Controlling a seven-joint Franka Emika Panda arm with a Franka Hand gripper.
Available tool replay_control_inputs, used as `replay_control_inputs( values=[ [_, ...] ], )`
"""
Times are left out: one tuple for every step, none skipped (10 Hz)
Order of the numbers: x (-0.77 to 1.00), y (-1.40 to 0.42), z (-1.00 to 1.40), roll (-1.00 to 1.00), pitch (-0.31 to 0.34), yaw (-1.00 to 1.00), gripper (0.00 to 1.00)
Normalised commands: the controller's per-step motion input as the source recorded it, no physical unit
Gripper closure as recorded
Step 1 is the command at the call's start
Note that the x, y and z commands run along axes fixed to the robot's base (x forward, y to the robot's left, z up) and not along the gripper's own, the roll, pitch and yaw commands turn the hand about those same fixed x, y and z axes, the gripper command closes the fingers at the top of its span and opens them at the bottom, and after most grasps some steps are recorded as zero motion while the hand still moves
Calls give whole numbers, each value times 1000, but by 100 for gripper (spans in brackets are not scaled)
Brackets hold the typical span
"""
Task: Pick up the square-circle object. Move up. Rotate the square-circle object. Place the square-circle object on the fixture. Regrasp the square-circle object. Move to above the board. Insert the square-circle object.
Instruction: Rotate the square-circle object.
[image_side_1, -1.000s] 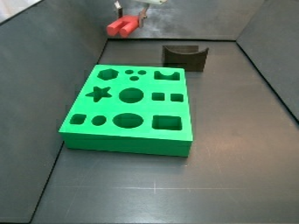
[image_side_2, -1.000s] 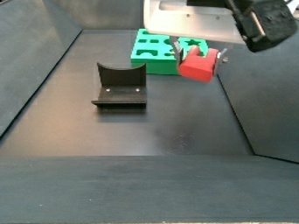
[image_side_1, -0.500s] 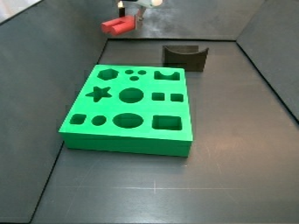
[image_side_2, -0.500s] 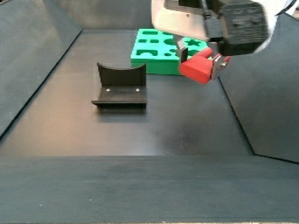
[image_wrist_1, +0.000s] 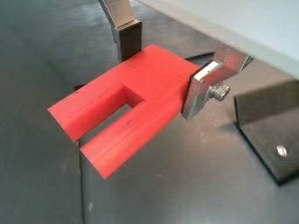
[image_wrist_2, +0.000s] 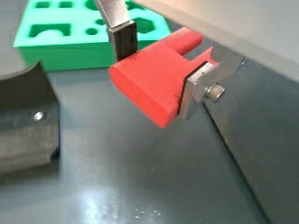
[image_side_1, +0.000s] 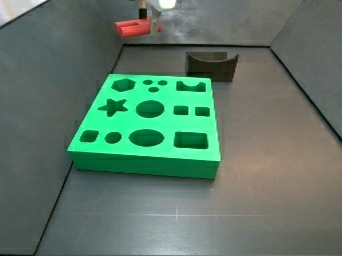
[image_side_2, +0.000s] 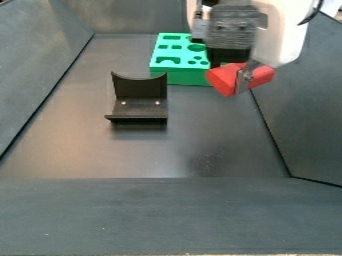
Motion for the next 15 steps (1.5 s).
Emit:
replay_control_inputs(
  values=[
    [-2, 13, -19, -7, -9, -1000, 100],
    [-2, 12, -19, -8, -10, -1000, 100],
    [-2, 11, -19, -9, -10, -1000, 100],
    [-2, 11, -19, -10, -11, -1000, 100],
    [-2, 12, -19, -10, -11, -1000, 100],
    [-3, 11, -19, -11, -12, -1000, 100],
    [-3, 11, -19, -11, -12, -1000, 100],
    [-3, 11, -19, -12, -13, -1000, 100],
    [-3, 11, -19, -13, -13, -1000, 100],
    [-3, 11, -19, -14, -14, -1000, 100],
    [-4, 11, -19, -14, -14, -1000, 100],
    [-4, 11, -20, -15, -15, -1000, 100],
    [-4, 10, -20, -17, -16, -1000, 100],
    [-5, 10, -20, -18, -17, -1000, 100],
    [-5, 11, -20, -20, -18, -1000, 100]
  ],
)
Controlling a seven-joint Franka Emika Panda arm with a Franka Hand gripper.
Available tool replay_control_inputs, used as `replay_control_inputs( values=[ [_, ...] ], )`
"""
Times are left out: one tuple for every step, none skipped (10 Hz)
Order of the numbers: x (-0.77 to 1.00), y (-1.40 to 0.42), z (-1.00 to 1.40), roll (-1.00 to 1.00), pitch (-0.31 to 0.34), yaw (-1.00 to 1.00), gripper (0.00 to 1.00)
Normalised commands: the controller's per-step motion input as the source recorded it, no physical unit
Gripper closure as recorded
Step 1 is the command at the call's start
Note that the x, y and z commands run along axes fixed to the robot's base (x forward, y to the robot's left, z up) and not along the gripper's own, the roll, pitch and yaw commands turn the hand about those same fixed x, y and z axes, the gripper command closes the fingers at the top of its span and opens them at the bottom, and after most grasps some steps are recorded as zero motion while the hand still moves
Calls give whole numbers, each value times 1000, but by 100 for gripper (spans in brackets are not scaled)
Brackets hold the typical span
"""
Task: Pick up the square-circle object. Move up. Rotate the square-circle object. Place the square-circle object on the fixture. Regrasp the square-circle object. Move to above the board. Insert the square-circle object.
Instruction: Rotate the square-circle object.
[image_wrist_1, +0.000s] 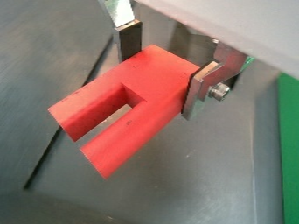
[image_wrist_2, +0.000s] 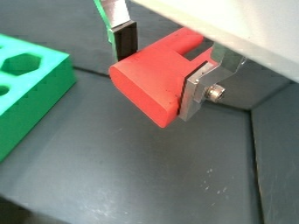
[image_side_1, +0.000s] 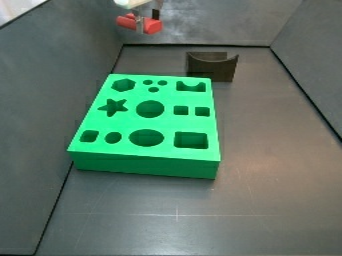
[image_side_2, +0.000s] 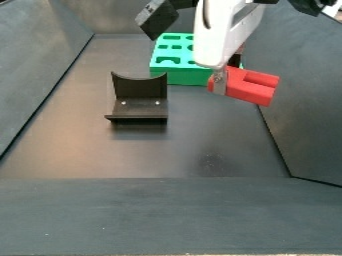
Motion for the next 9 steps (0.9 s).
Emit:
replay_control_inputs(
  values=[
    [-5, 11, -20, -20, -18, -1000, 100],
    [-6, 11, -20, -22, -20, -1000, 100],
    [-6, 11, -20, -24, -21, -1000, 100],
    [-6, 11, -20, -27, -23, -1000, 100],
    [-6, 11, -19, -28, -24, -1000, 100],
    [-7, 12, -19, -33, -27, -1000, 100],
    [-7, 12, -19, -35, -29, -1000, 100],
    [-8, 12, -19, -41, -33, -1000, 100],
    [-8, 12, -19, -44, -35, -1000, 100]
  ],
)
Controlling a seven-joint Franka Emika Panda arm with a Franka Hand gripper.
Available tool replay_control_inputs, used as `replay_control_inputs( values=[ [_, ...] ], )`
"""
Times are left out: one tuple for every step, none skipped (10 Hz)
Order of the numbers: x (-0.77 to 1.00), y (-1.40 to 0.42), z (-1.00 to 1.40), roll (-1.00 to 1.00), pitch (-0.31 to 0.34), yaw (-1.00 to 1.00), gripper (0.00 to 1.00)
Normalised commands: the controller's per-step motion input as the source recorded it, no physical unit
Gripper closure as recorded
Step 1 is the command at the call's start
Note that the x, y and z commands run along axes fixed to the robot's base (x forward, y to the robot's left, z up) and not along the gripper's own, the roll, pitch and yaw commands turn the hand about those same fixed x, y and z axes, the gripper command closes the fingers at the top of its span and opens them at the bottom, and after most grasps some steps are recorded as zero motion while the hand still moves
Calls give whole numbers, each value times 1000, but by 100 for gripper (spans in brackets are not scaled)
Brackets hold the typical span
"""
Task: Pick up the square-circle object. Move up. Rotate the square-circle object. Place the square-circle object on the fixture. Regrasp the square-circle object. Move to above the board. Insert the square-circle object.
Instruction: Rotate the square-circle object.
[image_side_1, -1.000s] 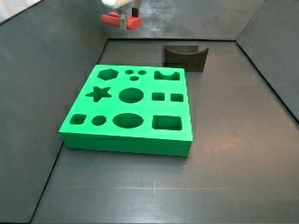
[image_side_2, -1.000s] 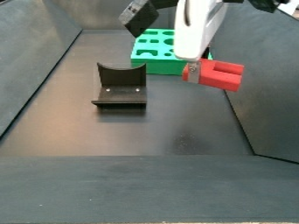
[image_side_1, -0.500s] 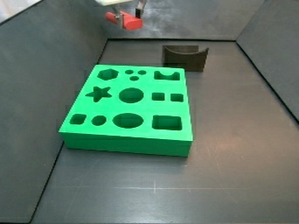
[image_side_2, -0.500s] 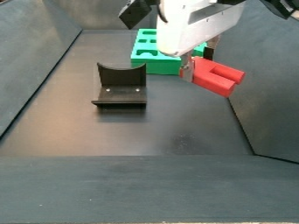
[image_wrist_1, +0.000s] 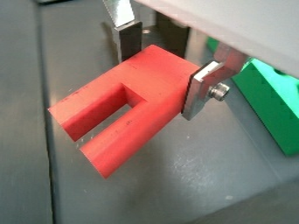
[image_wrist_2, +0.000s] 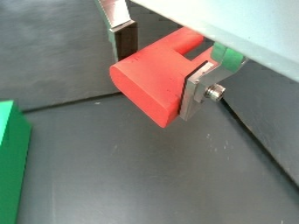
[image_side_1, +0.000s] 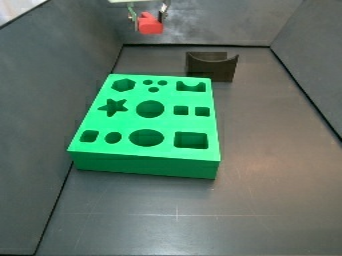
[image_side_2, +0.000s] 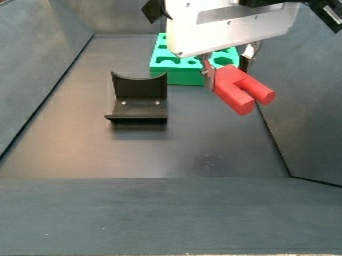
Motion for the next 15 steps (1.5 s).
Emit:
replay_control_inputs(
  values=[
    [-8, 12, -19, -55, -44, -1000, 100],
    [-9, 12, -19, -62, -48, -1000, 100],
    [-9, 12, -19, -80, -61, -1000, 100],
    [-10, 12, -18, -91, -68, -809, 100],
    [-9, 13, -18, -91, -67, -574, 100],
    [-10, 13, -17, -91, -66, -441, 100],
    [-9, 13, -17, -91, -66, -257, 100],
    [0, 0, -1000, 0, 0, 0, 100],
    [13, 3, -1000, 3, -12, 24, 100],
    [18, 6, -1000, 3, -6, 27, 100],
    [21, 8, -1000, 5, -8, 24, 100],
    [27, 12, -1000, 7, -9, 19, 100],
    [34, 14, -1000, 8, -6, 15, 100],
    [44, 18, -871, 9, -3, 12, 100],
    [44, 19, -713, 9, 1, 9, 100]
  ],
)
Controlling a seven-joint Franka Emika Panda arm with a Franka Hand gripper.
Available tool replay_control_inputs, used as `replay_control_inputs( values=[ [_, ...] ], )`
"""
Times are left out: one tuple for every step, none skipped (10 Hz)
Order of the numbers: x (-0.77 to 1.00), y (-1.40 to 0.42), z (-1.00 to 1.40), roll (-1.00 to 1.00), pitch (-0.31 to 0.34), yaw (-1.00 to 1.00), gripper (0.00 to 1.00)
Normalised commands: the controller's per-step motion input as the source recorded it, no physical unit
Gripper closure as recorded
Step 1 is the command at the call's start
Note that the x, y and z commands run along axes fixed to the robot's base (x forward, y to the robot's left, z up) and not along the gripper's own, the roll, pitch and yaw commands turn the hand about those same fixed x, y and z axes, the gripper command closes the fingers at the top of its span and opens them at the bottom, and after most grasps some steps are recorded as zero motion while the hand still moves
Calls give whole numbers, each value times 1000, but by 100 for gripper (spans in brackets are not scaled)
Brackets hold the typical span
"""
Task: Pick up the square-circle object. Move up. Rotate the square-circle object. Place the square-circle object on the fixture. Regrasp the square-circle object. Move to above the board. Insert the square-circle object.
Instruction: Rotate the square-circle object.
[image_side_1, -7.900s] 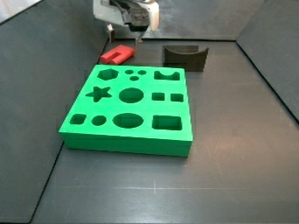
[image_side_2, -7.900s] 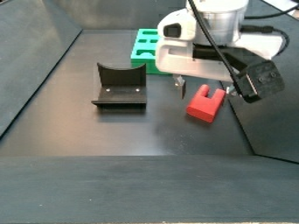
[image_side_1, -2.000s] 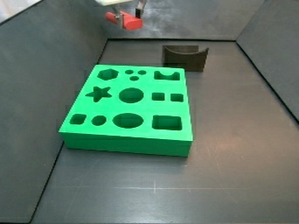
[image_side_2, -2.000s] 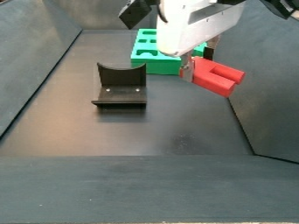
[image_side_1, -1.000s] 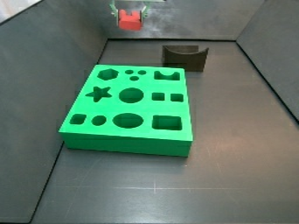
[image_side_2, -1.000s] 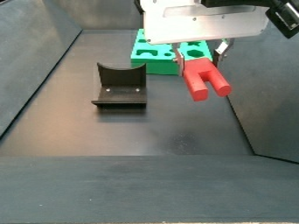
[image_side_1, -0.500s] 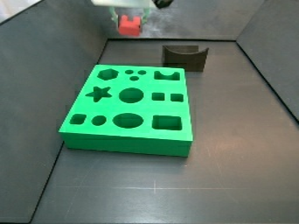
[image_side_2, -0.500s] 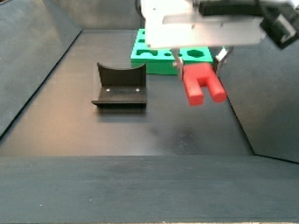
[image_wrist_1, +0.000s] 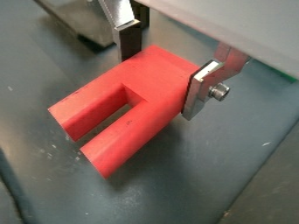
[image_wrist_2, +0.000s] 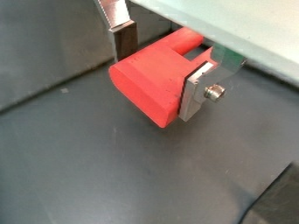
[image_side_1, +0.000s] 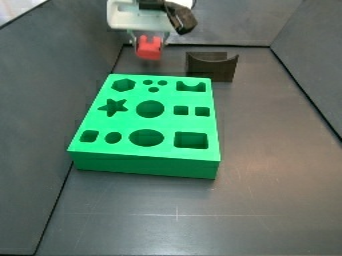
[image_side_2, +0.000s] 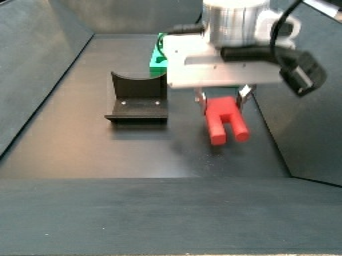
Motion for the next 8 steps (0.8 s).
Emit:
replay_control_inputs(
  values=[
    [41, 18, -565, 10, 0, 7, 100],
    [36, 16, -419, 11, -4, 7, 100],
    [35, 15, -228, 13, -9, 8, 100],
    [0, 0, 0, 0, 0, 0, 0],
    [0, 0, 1000, 0, 0, 0, 0],
    [-11, -2, 1000, -3, 17, -1, 0],
    [-17, -3, 1000, -6, 34, -3, 0],
    [-16, -2, 1000, -8, 45, -6, 0]
  ],
)
